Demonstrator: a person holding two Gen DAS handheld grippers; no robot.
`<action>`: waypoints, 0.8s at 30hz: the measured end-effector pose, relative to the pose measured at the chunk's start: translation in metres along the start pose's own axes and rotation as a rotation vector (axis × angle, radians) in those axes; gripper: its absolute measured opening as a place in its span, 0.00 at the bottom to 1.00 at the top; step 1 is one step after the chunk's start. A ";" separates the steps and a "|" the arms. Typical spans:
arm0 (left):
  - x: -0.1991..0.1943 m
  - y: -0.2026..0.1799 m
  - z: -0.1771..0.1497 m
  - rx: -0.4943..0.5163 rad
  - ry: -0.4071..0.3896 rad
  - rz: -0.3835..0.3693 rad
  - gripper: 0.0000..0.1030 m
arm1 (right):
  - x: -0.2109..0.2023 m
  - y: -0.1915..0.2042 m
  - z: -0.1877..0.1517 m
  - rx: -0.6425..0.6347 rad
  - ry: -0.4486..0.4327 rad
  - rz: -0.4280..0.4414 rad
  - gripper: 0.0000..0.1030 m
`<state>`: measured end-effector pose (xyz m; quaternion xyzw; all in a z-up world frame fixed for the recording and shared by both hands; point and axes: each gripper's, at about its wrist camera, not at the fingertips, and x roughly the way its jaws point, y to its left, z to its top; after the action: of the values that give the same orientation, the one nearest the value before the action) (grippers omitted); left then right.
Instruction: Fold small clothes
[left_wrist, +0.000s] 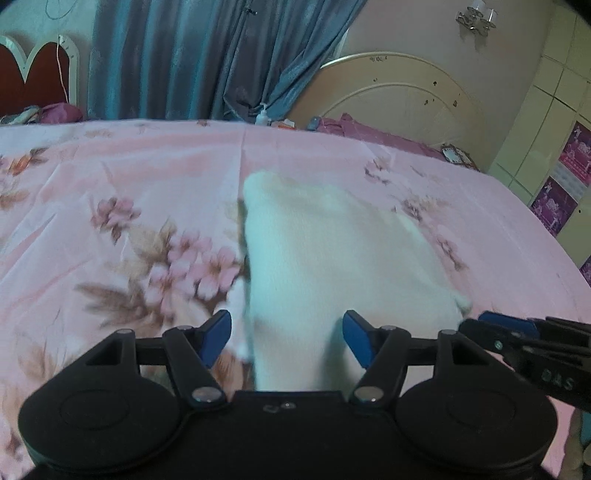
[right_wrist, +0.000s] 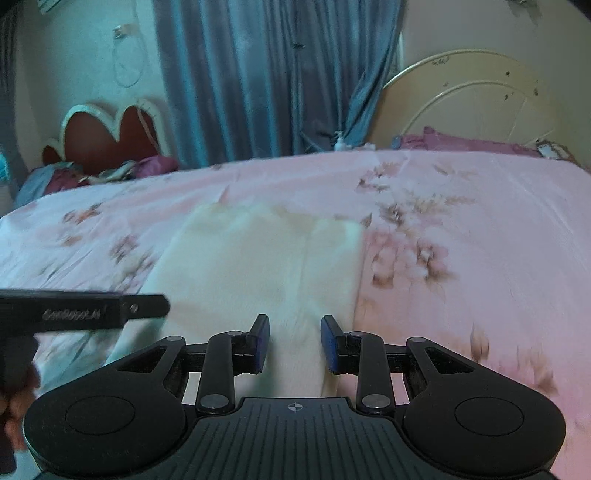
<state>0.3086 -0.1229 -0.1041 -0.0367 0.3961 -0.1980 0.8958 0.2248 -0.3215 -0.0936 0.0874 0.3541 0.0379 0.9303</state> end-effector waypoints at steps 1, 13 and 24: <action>-0.002 0.002 -0.005 -0.005 0.008 -0.001 0.63 | -0.004 0.001 -0.007 -0.004 0.017 0.006 0.30; -0.007 -0.005 -0.041 -0.014 0.080 -0.033 0.62 | -0.016 -0.002 -0.052 0.026 0.137 -0.006 0.12; -0.008 -0.009 -0.037 -0.031 0.104 -0.053 0.62 | -0.027 -0.006 -0.053 0.020 0.147 0.000 0.01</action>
<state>0.2743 -0.1247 -0.1223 -0.0507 0.4441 -0.2171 0.8678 0.1693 -0.3239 -0.1165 0.0934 0.4220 0.0406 0.9009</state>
